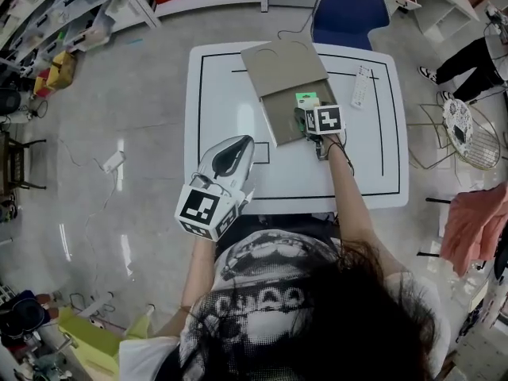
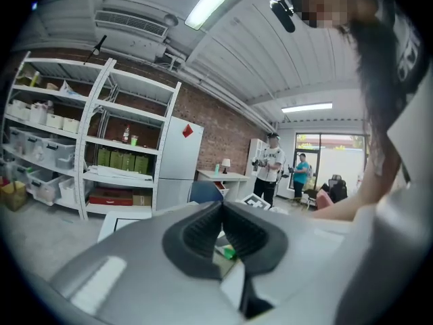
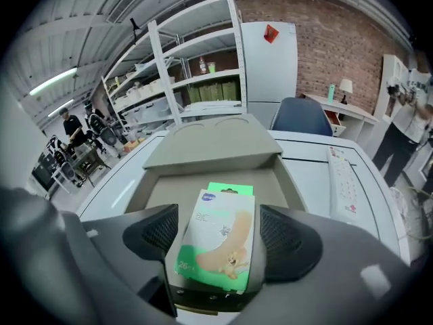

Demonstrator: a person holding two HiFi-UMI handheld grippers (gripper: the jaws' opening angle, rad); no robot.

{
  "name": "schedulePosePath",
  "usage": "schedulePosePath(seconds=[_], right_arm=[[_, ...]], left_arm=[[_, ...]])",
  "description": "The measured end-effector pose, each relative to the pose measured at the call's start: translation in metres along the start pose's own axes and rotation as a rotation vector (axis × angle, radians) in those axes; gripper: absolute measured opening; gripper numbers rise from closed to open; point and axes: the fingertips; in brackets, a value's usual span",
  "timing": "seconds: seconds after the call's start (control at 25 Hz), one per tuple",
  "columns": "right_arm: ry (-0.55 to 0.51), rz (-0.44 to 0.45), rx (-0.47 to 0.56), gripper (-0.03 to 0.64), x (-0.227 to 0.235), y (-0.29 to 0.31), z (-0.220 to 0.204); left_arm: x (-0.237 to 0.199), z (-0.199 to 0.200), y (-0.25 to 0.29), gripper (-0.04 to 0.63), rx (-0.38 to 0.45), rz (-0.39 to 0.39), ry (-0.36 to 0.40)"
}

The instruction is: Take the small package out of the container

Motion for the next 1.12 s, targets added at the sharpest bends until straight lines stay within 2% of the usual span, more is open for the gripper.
schedulePosePath(seconds=[0.16,0.36,0.56,0.68,0.84,1.12], right_arm=[[0.004,-0.036,-0.067,0.373,0.000,0.005,-0.003],[-0.088,-0.088,-0.171,0.373,-0.005,0.016,-0.013],[-0.127,-0.111,-0.204,0.376,-0.002,0.018,-0.019],[-0.167,-0.102,-0.188,0.367,-0.008,0.010,-0.018],[-0.235,-0.068,-0.110,0.367,-0.015,0.006,-0.014],[-0.168,0.034,0.006,0.365,-0.021,-0.015,-0.008]], left_arm=[[-0.006,0.000,-0.006,0.000,0.006,0.024,-0.009],[-0.005,-0.002,-0.007,0.000,0.007,0.030,-0.015],[-0.002,-0.001,-0.006,0.000,0.013,0.027,-0.017],[-0.002,-0.002,-0.007,0.000,0.016,0.032,-0.020],[0.000,-0.003,-0.006,0.000,0.016,0.036,-0.019],[0.008,-0.006,-0.006,0.000,0.010,0.051,-0.018]])
Point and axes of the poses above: the fingertips, and each gripper's own axes: y forward along the fingers, x to its right, z out of its top, and after that the axes turned 7 degrees about -x, right-handed
